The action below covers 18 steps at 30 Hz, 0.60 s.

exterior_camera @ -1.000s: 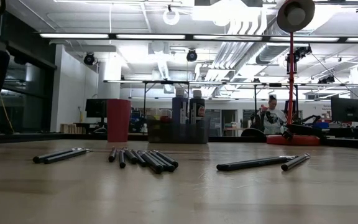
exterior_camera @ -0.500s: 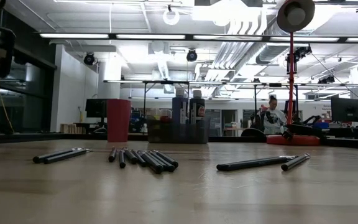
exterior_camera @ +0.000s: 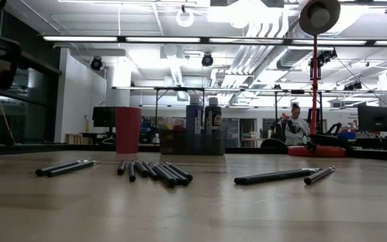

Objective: Pick & Place Paint Supplies
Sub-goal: Put the pink paint bottle into the black bin

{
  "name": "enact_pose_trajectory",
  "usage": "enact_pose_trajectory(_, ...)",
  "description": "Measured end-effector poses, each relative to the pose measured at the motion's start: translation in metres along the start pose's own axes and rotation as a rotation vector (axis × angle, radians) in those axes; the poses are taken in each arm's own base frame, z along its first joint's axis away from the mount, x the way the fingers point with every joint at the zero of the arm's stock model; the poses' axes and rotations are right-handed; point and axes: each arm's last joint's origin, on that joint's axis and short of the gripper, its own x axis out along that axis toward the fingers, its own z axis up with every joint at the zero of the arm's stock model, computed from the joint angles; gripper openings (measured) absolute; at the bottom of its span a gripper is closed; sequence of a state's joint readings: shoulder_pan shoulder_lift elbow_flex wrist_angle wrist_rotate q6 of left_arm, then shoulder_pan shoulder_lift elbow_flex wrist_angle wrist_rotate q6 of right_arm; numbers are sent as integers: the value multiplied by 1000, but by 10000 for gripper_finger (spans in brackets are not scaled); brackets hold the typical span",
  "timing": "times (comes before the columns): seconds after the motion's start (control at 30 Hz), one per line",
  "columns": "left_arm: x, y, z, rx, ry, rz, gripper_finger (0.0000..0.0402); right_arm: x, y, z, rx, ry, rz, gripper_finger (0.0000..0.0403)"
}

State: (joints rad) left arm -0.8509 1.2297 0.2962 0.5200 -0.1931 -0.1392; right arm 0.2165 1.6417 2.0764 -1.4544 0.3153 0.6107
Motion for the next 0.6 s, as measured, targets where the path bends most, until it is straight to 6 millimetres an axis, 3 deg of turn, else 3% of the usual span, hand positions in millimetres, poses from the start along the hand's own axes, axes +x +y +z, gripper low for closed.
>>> enact_pose_trajectory(0.13,-1,7,4,-96,-38,107,164,0,2,3,15,-32,23,183)
enact_pose_trajectory(0.33,-4,36,17,-207,-85,220,164,-1,11,16,6,-160,109,183)
enact_pose_trajectory(0.6,-5,76,70,-132,77,276,166,19,33,32,-60,-234,216,183)
